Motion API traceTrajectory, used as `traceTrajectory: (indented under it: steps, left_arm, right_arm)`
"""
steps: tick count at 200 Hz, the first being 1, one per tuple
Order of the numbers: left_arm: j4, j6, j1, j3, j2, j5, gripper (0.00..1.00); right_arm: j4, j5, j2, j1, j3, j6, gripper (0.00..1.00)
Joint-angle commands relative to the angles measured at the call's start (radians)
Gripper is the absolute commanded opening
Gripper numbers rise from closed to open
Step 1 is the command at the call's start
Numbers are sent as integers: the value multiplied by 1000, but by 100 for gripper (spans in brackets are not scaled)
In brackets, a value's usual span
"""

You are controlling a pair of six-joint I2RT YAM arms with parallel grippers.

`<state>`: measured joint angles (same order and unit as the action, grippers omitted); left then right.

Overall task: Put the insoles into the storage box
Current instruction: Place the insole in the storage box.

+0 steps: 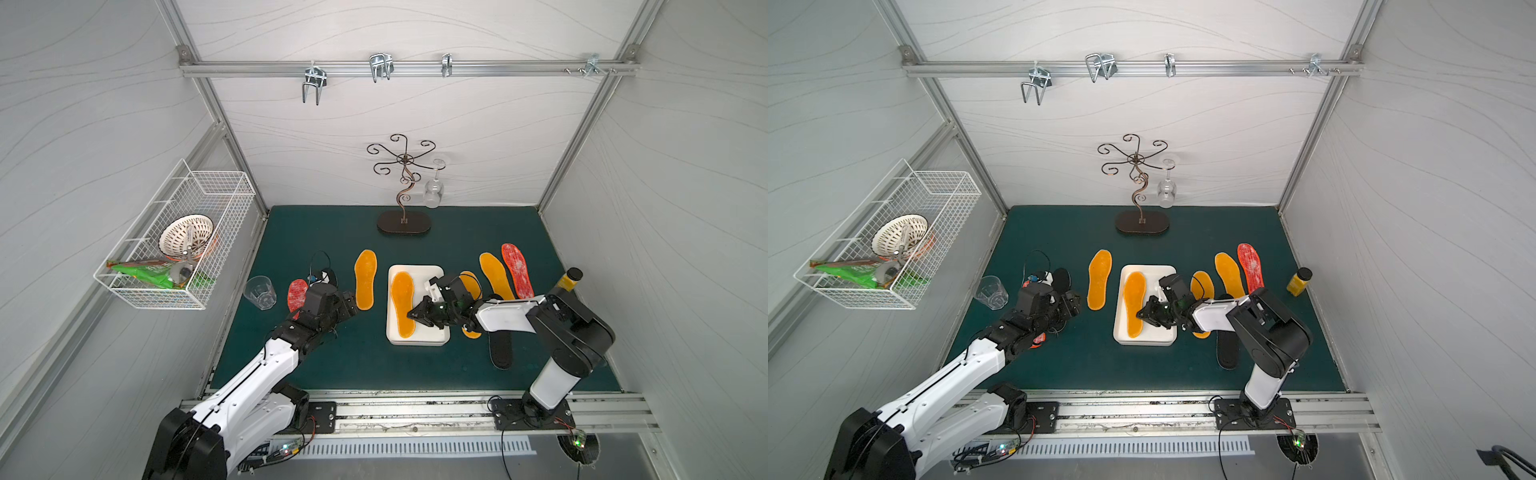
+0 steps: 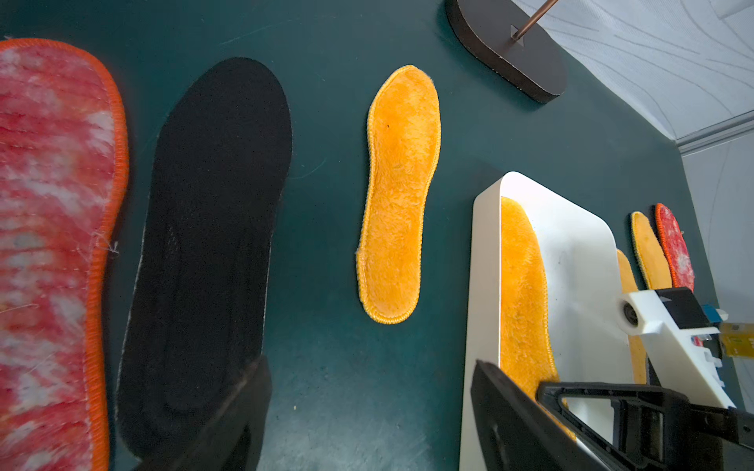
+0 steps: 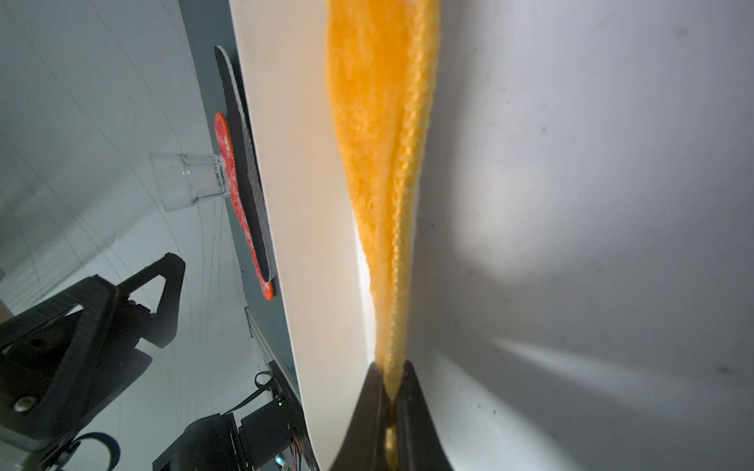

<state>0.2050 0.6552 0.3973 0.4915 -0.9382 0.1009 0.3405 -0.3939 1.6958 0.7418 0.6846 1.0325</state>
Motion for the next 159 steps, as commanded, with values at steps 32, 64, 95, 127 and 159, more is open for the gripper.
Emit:
traceTrajectory:
  steps: [32,64,95,127,159]
  left_arm:
    - [-4,-8,-3,38,-5,17,83]
    - [-5,-6,-3,33,-5,19,83]
    - [0,-6,-3,29,-1,22,83]
    - [7,-3,-3,28,8,23,83]
    - [12,0,-3,27,17,25,83]
  right_arm:
    - [4,98,-61,16,-28,70,0]
    - [4,124,-63,22,-19,75,0]
    - [14,108,-28,28,4,73,0]
    - [45,89,7,33,18,91,0]
    - [96,52,30,32,29,127,0]
